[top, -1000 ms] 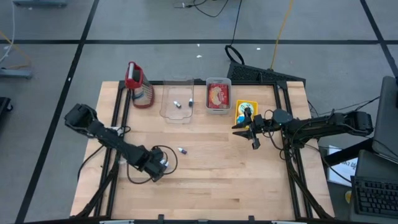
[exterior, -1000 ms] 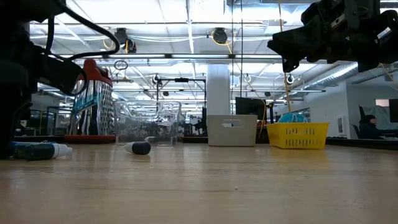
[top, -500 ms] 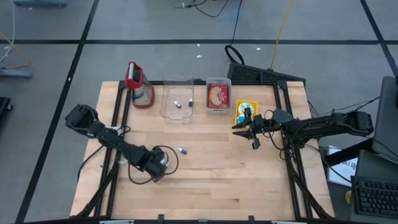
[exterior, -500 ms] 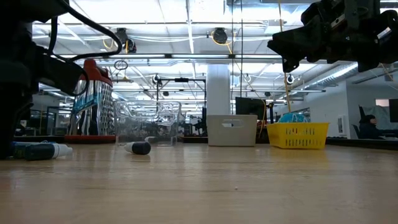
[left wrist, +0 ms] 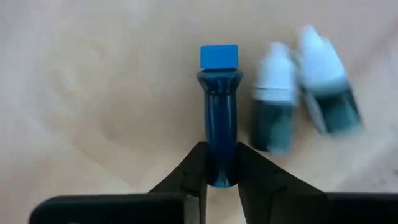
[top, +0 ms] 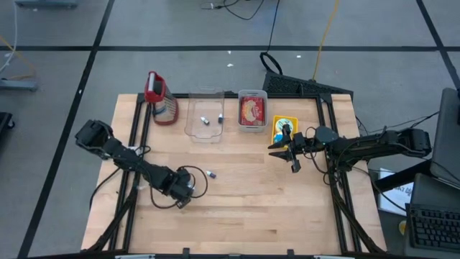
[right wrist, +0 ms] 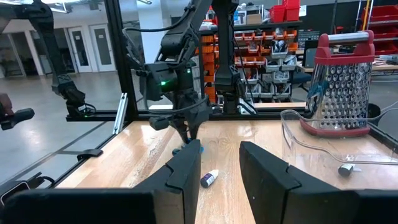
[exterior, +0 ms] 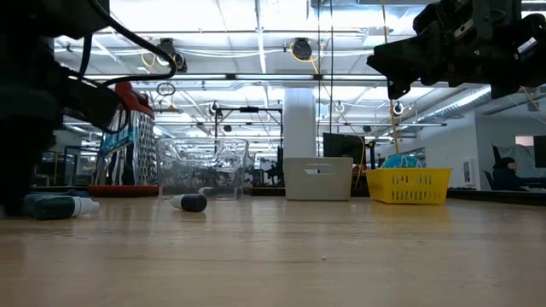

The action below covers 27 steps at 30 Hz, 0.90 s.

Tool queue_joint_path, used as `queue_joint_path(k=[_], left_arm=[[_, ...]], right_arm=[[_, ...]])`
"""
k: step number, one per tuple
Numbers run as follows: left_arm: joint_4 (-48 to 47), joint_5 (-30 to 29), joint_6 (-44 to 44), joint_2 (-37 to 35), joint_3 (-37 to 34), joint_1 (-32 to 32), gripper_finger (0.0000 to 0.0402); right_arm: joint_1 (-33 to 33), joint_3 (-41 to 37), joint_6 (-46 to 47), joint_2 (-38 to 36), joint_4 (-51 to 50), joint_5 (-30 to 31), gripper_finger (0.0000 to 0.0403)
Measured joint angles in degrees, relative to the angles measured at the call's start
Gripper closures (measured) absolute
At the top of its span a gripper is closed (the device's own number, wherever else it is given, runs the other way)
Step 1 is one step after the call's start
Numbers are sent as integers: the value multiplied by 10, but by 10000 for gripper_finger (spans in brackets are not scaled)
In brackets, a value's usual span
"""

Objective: Pick & Place Food Item
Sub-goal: Put the blue food coloring into the transparent bin

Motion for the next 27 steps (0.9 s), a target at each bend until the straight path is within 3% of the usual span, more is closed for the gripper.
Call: queue_joint_path(k=[15, 27], left_arm=[[27, -217, 60, -96, -1, 111, 343], [311, -237, 318, -118, 0, 202, 342]], right_arm=[[0, 0, 4, 0, 0, 0, 303], [0, 0, 4, 0, 0, 0, 303]])
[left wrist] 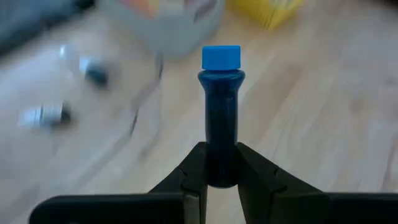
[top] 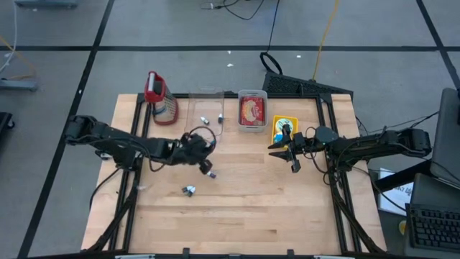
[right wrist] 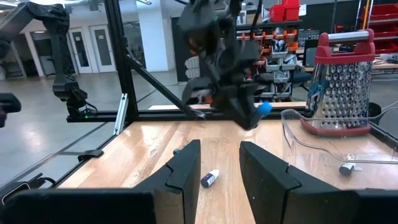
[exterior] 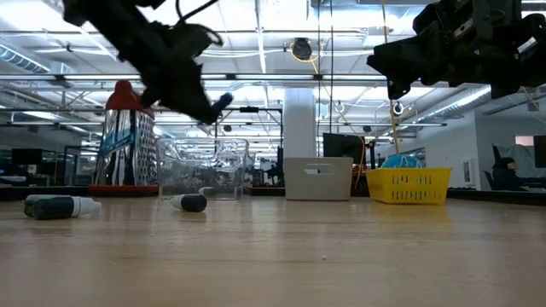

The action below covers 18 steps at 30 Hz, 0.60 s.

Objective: Pick & Place Food Item
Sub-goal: Put the blue food coloring into the transparent bin

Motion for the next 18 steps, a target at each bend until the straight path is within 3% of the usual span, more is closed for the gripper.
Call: queue_joint_path(k=[9, 18], left_arm=[[186, 11, 138, 0, 0, 87, 341], [255, 11, 224, 0, 0, 184, 341]], right_arm=[[0, 0, 0, 0, 0, 0, 303], [0, 0, 0, 0, -1, 0, 303]])
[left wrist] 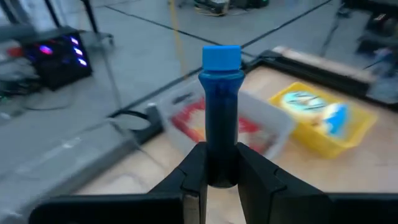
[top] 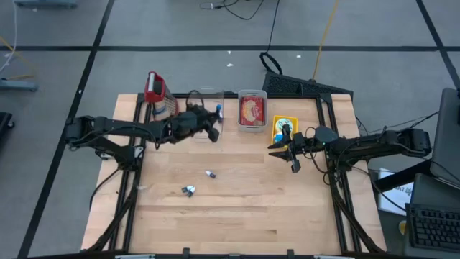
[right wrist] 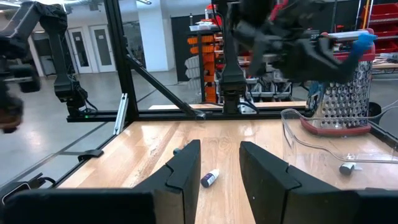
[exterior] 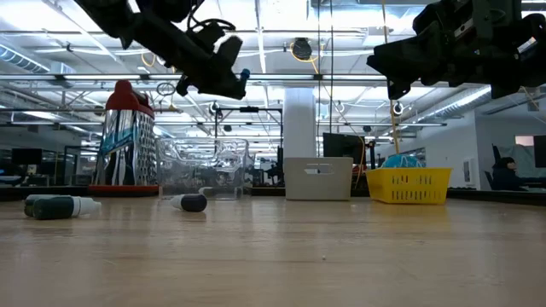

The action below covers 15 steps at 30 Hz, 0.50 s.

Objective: Pick & Place Food Item
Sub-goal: Put the blue food coloring into the transparent bin

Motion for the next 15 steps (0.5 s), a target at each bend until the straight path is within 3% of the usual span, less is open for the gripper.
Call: queue_joint_path(k=[7, 15], left_arm=[[-18, 8, 26, 5, -18, 91, 341], [174, 127, -11, 5, -128, 177, 341]], right_arm=[[0, 0, 0, 0, -7, 0, 303], [0, 0, 0, 0, -8, 0, 303]])
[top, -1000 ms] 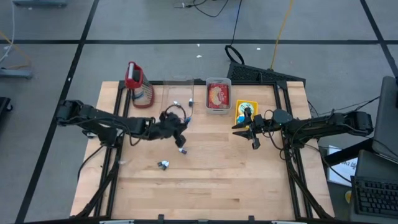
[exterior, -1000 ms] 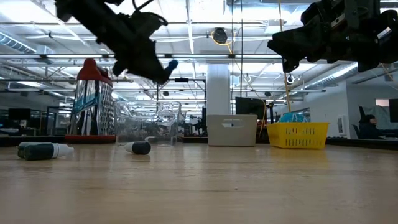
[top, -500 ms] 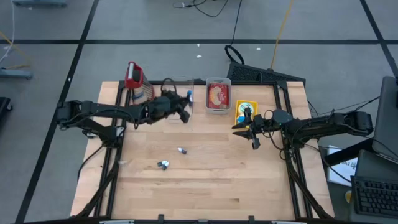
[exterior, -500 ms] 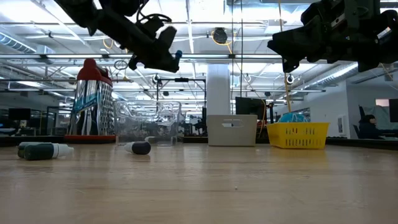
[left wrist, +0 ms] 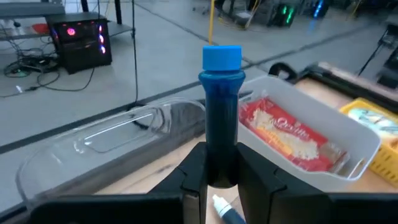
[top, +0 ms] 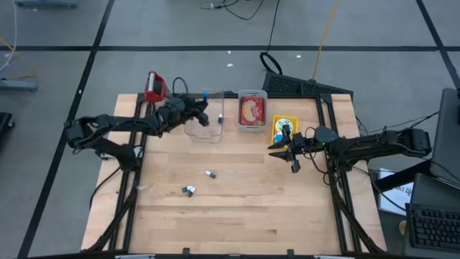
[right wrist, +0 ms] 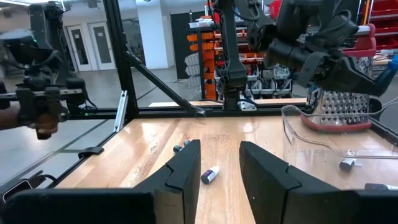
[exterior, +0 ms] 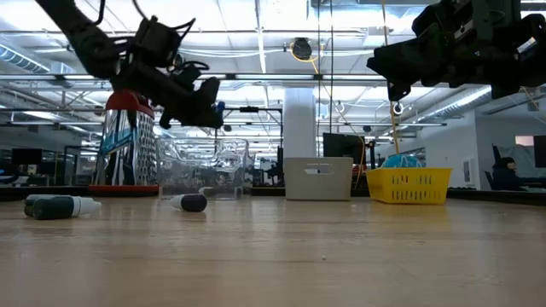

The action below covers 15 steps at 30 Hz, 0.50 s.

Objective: Pick & Place Food Item
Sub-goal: Put the blue food coloring into the transparent bin

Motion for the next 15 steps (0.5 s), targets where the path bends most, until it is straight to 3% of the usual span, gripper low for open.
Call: queue_joint_path(k=[5, 15], left_arm=[[58, 11, -6, 0, -40, 6, 341], [108, 13, 5, 36, -44, -6, 341]], right_arm=[[0, 0, -2, 0, 0, 0, 303], [0, 0, -5, 0, 0, 0, 303]])
